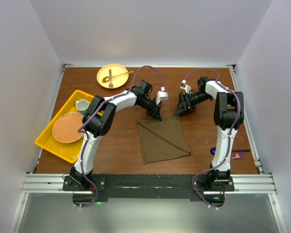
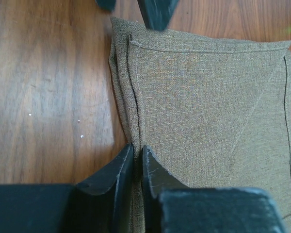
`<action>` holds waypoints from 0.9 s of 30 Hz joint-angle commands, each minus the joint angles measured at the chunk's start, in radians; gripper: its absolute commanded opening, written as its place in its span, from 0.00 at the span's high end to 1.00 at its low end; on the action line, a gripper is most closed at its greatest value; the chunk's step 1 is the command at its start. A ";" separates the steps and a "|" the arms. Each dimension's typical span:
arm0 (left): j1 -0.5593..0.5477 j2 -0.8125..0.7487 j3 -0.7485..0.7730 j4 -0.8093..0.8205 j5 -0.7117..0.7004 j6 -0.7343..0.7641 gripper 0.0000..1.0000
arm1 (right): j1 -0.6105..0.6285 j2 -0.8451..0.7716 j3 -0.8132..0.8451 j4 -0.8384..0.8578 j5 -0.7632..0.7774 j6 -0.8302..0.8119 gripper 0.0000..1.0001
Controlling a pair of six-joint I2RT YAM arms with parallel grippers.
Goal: Fold the napkin into a case and place the utensils inside
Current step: Pick up the upper triangle-folded napkin from the center of the board.
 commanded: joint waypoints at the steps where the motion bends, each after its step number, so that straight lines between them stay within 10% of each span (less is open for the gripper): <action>1: -0.006 -0.027 0.001 0.057 0.026 0.035 0.85 | 0.016 0.048 -0.016 0.018 -0.010 -0.045 0.31; 11: -0.007 -0.062 -0.025 0.071 0.027 0.062 0.87 | 0.019 0.093 0.010 -0.080 -0.113 -0.143 0.44; 16: -0.007 -0.067 -0.028 0.069 0.018 0.069 0.83 | 0.022 0.078 0.006 -0.111 -0.133 -0.186 0.72; 22: 0.063 -0.139 -0.089 0.098 0.027 -0.009 0.39 | 0.025 0.013 -0.005 -0.112 -0.139 -0.223 0.99; 27: 0.135 -0.150 -0.069 -0.082 0.073 0.110 0.26 | 0.036 -0.068 -0.037 -0.103 -0.142 -0.308 1.00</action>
